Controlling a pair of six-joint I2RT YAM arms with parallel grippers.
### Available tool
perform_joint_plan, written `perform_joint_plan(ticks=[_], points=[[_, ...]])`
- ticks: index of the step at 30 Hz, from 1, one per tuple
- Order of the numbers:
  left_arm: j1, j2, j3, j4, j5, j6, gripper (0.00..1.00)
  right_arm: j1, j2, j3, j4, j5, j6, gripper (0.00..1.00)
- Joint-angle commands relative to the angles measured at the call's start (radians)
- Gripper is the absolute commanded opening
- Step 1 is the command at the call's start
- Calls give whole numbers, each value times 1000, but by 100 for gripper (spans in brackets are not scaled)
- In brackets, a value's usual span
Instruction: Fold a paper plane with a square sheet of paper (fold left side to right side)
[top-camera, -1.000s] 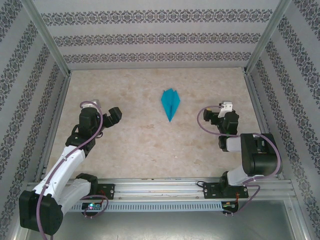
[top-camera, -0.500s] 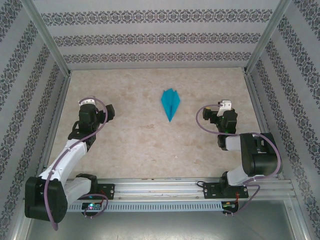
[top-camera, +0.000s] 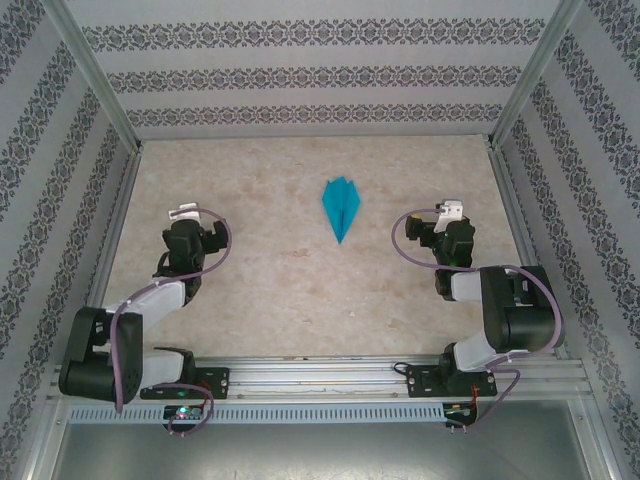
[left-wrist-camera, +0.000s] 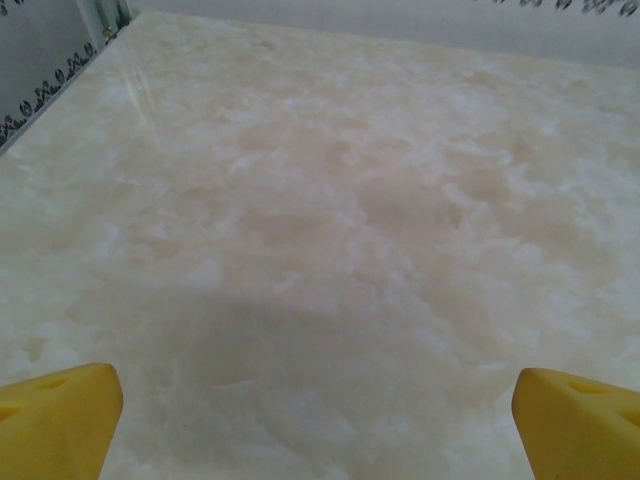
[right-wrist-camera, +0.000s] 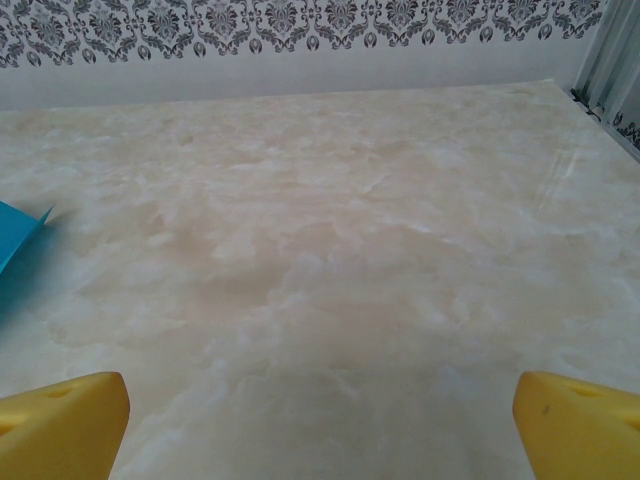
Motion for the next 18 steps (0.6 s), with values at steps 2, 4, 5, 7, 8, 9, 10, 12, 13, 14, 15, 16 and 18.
perform_joint_plan(ticks=[2, 4, 5, 7, 8, 9, 10, 12, 13, 14, 15, 16, 18], points=[[21, 82, -4, 156, 1, 68, 100, 4, 0, 7, 8, 14, -19, 98], [21, 119, 2, 176, 10, 84, 100, 4, 1, 7, 8, 14, -19, 98], [22, 137, 5, 197, 12, 95, 100, 4, 0, 7, 8, 15, -19, 98], [22, 148, 14, 200, 35, 129, 100, 4, 0, 7, 7, 15, -19, 98], [22, 158, 2, 250, 44, 153, 100, 4, 1, 7, 8, 14, -19, 98], [22, 165, -6, 282, 49, 167, 100, 4, 0, 7, 7, 13, -19, 98], [25, 176, -19, 324, 54, 174, 100, 5, 0, 7, 8, 14, -19, 98], [34, 202, -32, 371, 87, 174, 100, 4, 2, 7, 8, 14, -19, 98], [37, 219, -41, 406, 110, 181, 100, 4, 1, 7, 8, 14, -19, 98], [38, 242, -54, 447, 132, 187, 100, 4, 0, 7, 7, 15, -19, 98], [39, 266, -70, 499, 147, 195, 100, 5, 1, 7, 8, 14, -19, 98], [39, 290, -87, 548, 156, 198, 100, 4, 1, 7, 7, 14, -19, 98], [39, 320, -125, 656, 171, 204, 100, 5, 1, 7, 7, 14, -19, 98]])
